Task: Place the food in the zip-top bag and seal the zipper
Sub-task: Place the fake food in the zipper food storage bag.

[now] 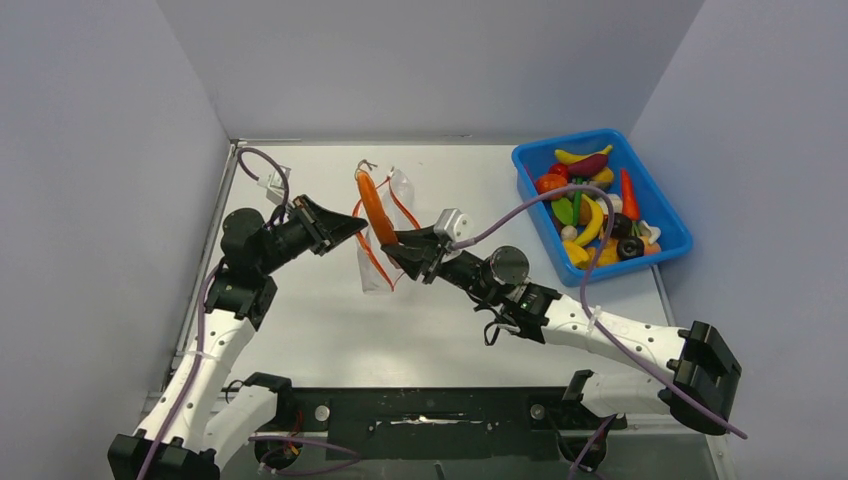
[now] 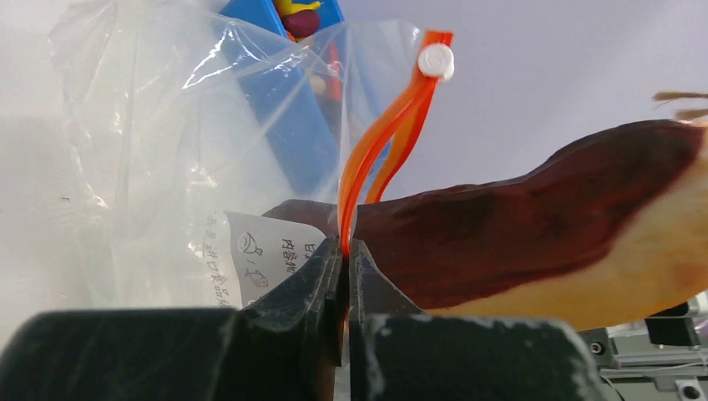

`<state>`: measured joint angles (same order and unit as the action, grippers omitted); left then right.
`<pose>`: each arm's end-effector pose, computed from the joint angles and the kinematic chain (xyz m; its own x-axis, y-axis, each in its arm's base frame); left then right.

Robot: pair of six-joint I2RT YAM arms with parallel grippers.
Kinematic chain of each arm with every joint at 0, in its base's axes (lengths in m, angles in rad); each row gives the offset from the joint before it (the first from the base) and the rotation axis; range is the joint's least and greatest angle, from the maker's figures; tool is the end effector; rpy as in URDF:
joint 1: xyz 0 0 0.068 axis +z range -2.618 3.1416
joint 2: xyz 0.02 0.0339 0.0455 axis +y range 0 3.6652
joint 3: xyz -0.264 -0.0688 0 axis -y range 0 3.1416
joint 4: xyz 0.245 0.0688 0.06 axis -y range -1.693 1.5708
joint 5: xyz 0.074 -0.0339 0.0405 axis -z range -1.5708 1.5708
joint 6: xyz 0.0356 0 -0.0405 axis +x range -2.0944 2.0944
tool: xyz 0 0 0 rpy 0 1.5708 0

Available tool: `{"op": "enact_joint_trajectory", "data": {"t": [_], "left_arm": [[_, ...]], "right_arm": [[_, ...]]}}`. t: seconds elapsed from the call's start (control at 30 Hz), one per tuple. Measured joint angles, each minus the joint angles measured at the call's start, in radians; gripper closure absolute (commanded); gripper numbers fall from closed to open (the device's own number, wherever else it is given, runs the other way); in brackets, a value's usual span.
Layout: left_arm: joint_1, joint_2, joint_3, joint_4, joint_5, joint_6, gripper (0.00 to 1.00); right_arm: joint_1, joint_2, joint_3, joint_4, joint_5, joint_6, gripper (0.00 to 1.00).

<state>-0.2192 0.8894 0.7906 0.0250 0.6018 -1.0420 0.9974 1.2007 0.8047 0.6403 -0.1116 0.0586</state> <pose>0.1972 -0.0646 0.3465 -0.6669 -0.5806 -0.4671 0.3063 0.3578 -0.8821 0.1485 0.2372 0.3469 0.0787 0.2291 -0.9702 -0.8996 0.4357 0.0299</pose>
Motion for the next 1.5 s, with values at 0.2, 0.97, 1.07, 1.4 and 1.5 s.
{"op": "enact_joint_trajectory", "data": {"t": [0.2, 0.97, 1.07, 1.4, 1.5], "left_arm": [[0.025, 0.0, -0.052, 0.064, 0.032, -0.074, 1.0], [0.041, -0.018, -0.141, 0.184, 0.068, -0.196, 1.0], [0.045, -0.022, -0.154, 0.218, 0.079, -0.217, 1.0], [0.056, -0.023, -0.175, 0.219, 0.092, -0.233, 1.0], [0.06, -0.023, -0.175, 0.215, 0.091, -0.22, 1.0]], "right_arm": [[0.005, 0.008, -0.023, -0.047, 0.059, -0.06, 0.65], [0.005, 0.101, -0.086, 0.177, 0.051, -0.035, 0.53], [0.006, 0.097, -0.098, 0.125, 0.071, -0.034, 0.51], [0.013, 0.047, 0.116, -0.385, 0.202, 0.054, 0.47], [0.012, 0.033, 0.223, -0.525, 0.263, 0.132, 0.49]]}}
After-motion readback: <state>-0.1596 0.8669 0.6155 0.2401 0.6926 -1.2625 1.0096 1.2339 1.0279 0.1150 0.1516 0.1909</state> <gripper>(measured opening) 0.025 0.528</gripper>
